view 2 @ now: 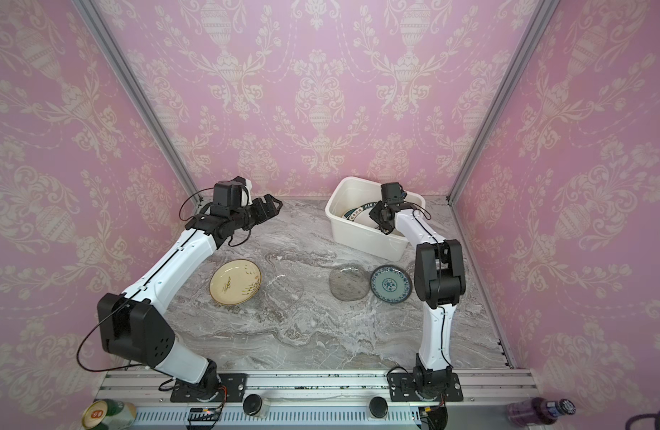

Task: Place the plates into the plastic bin on the countertop
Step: Place the plate in the plastic bin.

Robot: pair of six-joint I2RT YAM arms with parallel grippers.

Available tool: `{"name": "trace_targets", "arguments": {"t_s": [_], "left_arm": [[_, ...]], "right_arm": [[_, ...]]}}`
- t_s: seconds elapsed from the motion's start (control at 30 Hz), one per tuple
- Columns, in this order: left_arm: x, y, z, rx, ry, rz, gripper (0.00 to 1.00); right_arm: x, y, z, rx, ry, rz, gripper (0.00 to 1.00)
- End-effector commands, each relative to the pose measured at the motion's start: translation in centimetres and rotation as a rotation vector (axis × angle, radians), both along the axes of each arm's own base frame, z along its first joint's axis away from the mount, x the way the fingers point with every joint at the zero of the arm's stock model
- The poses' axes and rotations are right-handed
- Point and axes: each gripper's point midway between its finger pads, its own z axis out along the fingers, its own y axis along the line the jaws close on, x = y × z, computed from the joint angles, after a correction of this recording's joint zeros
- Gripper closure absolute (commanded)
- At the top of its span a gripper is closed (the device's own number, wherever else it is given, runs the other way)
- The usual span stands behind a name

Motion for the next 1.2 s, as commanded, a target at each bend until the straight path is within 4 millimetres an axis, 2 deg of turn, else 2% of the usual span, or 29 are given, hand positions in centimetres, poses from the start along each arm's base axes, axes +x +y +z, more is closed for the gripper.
{"name": "trace_targets", "arguments": {"t_s": [0.0, 0.2, 0.3, 0.4, 0.57, 0.63, 0.77, 0.97, 1.07, 1.17], "left_arm": [[-0.2, 0.1, 0.6, -0.003, 0.009, -0.011, 0.06], [-0.7, 0.4, 0.7, 0.001, 0.018, -0.005, 0.06], [-1.0, 0.5, 0.5, 0.001, 0.029, 0.000, 0.06], [-1.3, 0.6, 0.5, 0.003, 0.037, 0.003, 0.06], [-2.0, 1.2, 0.8, 0.021, 0.043, 0.018, 0.06], [-2.4, 1.7, 0.7, 0.041, 0.049, 0.031, 0.05], [-3.6, 3.0, 0.4, 0.093, 0.075, 0.066, 0.05], [-5.6, 5.0, 0.1, 0.158, 0.103, 0.122, 0.03], [-6.6, 6.0, 0.0, 0.172, 0.114, 0.146, 0.02], [-7.7, 7.2, -0.5, 0.196, 0.151, 0.177, 0.01]], "right_arm": [[-0.3, 0.9, -0.7, -0.024, 0.042, 0.071, 0.53], [-0.9, 0.9, -1.8, -0.064, 0.078, 0.110, 0.42], [-1.1, 0.8, -1.8, -0.094, 0.093, 0.121, 0.27], [-1.2, 0.6, -1.4, -0.119, 0.098, 0.133, 0.17], [-1.1, 0.4, -0.8, -0.149, 0.099, 0.152, 0.08], [-0.8, 0.5, 0.0, -0.163, 0.075, 0.175, 0.05], [0.2, 1.1, 3.2, -0.157, -0.046, 0.195, 0.00], [1.0, 2.8, 9.7, -0.141, -0.261, 0.244, 0.00], [0.7, 4.6, 13.5, -0.122, -0.380, 0.294, 0.00], [-0.4, 7.8, 17.7, -0.093, -0.507, 0.385, 0.01]]}}
